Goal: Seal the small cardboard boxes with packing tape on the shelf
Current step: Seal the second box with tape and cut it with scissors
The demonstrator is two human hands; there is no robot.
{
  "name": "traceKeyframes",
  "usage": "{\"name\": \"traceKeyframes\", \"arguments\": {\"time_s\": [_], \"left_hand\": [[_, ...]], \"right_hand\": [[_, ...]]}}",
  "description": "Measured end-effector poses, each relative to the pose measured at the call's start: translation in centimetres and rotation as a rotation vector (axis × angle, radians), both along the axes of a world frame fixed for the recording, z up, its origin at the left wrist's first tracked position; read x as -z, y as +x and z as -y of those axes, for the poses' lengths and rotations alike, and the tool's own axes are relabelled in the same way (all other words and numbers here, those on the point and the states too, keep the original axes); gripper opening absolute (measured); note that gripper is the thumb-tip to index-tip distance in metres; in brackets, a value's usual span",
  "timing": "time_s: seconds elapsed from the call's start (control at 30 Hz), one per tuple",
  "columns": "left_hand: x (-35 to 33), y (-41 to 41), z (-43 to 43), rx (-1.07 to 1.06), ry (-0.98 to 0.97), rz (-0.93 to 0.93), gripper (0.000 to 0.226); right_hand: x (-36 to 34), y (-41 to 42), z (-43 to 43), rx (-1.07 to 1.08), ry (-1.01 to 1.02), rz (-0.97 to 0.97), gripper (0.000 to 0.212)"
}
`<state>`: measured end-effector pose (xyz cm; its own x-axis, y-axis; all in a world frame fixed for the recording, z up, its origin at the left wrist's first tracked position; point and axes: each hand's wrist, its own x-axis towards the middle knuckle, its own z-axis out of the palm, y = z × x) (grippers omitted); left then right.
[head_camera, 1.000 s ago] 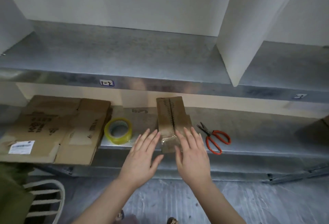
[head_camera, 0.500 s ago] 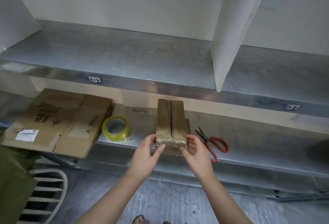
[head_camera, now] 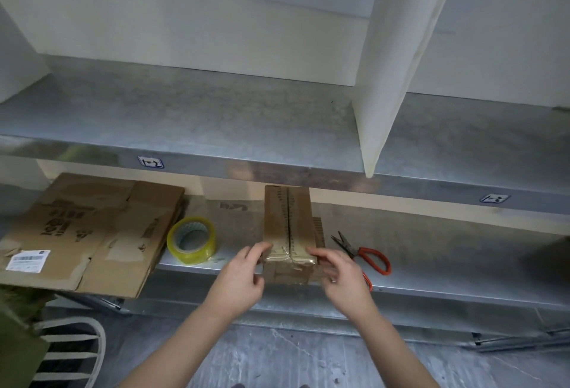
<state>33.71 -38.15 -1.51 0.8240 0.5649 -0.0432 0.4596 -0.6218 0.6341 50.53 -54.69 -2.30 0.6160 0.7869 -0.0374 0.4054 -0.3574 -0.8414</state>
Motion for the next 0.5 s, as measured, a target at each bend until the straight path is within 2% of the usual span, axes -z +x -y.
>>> {"name": "traceKeyframes", "arguments": {"time_s": [0.07,0.2,0.37,0.5], "left_hand": [[-0.9,-0.3,-1.6,0.100,-0.065,-0.054,0.067],[-1.1,0.2,-3.2,0.146,-0.157,-0.032,0.061],[-0.3,1.0,-2.7,0.039,-0.118,0.075,0.049],[0.2,1.7,-1.8,-0.058,-0.178,0.134,0.042]], "right_hand": [[-0.8,1.7,0.1,-0.098,-0.043,0.023,0.072],[-1.5,2.8,-0.9,-0.143,-0.036,-0.024,0.045],[-0.6,2.2,-1.2,-0.060,0.038,-0.051,0.040],[0.5,0.6,-1.4,0.131,0.137,-0.020,0.043]]}}
